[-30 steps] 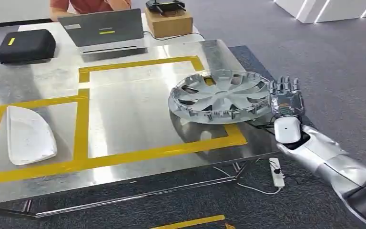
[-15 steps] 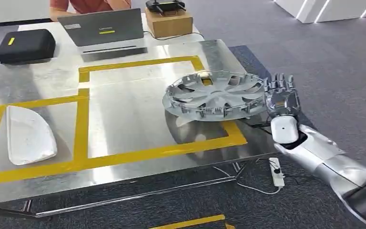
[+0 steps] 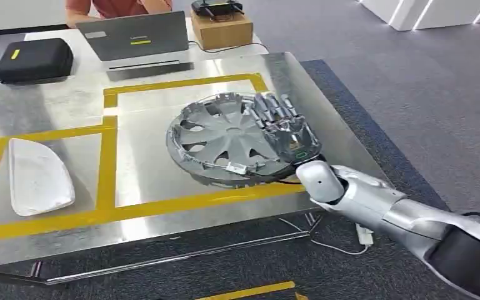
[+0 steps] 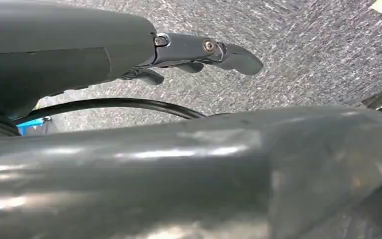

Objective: Take the parts from the cabinet and place them on the table.

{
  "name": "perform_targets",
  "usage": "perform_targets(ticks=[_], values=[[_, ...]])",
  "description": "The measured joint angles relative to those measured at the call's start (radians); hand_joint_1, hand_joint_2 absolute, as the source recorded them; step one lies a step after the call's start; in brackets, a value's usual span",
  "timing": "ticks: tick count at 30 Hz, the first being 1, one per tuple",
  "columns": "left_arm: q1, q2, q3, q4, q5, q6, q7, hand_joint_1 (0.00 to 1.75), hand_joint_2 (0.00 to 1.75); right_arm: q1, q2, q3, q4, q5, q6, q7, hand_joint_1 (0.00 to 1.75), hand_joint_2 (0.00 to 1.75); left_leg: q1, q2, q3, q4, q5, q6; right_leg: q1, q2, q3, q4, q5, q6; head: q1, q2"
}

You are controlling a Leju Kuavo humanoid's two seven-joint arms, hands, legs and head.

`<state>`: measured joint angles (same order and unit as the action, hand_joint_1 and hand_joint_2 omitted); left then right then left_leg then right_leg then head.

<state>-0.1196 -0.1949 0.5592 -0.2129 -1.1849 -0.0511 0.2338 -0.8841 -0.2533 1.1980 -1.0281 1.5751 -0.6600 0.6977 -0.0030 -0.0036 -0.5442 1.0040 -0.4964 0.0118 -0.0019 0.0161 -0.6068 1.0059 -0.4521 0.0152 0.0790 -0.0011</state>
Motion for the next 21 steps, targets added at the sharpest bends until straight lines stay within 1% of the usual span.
perform_targets(ticks=[2,5,8,10,13,15,18,21], values=[[-0.005,0.0,-0.001,0.0,-0.003,-0.01,0.0,0.0,0.0,-0.012,0.029,0.062,-0.032,0.0,-0.022,0.0,0.0,1.75,0.0,0.0,0.0,0.0,0.0,0.0,0.0,0.0,0.0,0.0,0.0,0.0,0.0,0.0],[-0.012,-0.003,-0.003,0.0,-0.009,-0.017,0.0,0.0,0.0,-0.032,0.085,0.173,-0.079,0.0,-0.032,-0.003,0.0,1.75,0.0,0.0,0.0,0.0,0.0,0.0,0.0,0.0,0.0,0.0,0.0,0.0,0.0,0.0],[-0.015,-0.006,-0.005,0.0,-0.009,-0.022,0.0,0.0,0.0,-0.035,0.122,0.237,-0.1,-0.002,-0.032,-0.012,0.0,1.75,0.0,0.0,0.0,0.0,0.0,0.0,0.0,0.0,0.0,0.0,0.0,0.0,0.0,0.0],[-0.015,-0.008,-0.007,0.0,-0.008,-0.022,0.0,0.0,0.0,-0.036,0.134,0.261,-0.112,-0.002,-0.032,-0.008,0.0,1.75,0.0,0.0,0.0,0.0,0.0,0.0,0.0,-0.001,0.0,0.0,0.0,0.0,0.0,0.0],[-0.013,-0.008,-0.008,0.0,-0.006,-0.019,0.0,0.0,0.0,-0.044,0.137,0.284,-0.15,-0.003,-0.032,-0.003,0.0,1.75,0.0,0.0,0.0,0.0,0.0,-0.001,0.0,0.0,0.0,0.0,0.0,-0.001,0.0,0.0],[-0.013,-0.006,-0.009,0.0,-0.006,-0.015,0.0,0.0,0.0,-0.063,0.137,0.297,-0.184,-0.004,-0.032,-0.006,0.0,1.75,-0.001,0.001,0.0,0.0,0.0,-0.001,-0.001,0.003,-0.001,0.0,0.001,0.0,0.0,0.0],[-0.013,-0.005,-0.01,0.0,-0.006,-0.011,0.0,0.0,0.0,-0.098,0.137,0.315,-0.252,-0.005,-0.032,-0.014,0.0,1.75,-0.001,0.001,0.0,0.0,0.0,-0.001,-0.001,0.001,-0.001,0.0,0.001,0.0,0.0,0.0],[-0.012,-0.005,-0.011,0.0,-0.006,-0.011,0.0,0.0,0.0,-0.125,0.137,0.319,-0.293,-0.005,-0.032,-0.021,0.0,1.75,-0.001,0.001,0.0,0.0,0.0,0.0,-0.001,0.001,-0.001,0.0,0.001,0.0,0.0,0.0]])
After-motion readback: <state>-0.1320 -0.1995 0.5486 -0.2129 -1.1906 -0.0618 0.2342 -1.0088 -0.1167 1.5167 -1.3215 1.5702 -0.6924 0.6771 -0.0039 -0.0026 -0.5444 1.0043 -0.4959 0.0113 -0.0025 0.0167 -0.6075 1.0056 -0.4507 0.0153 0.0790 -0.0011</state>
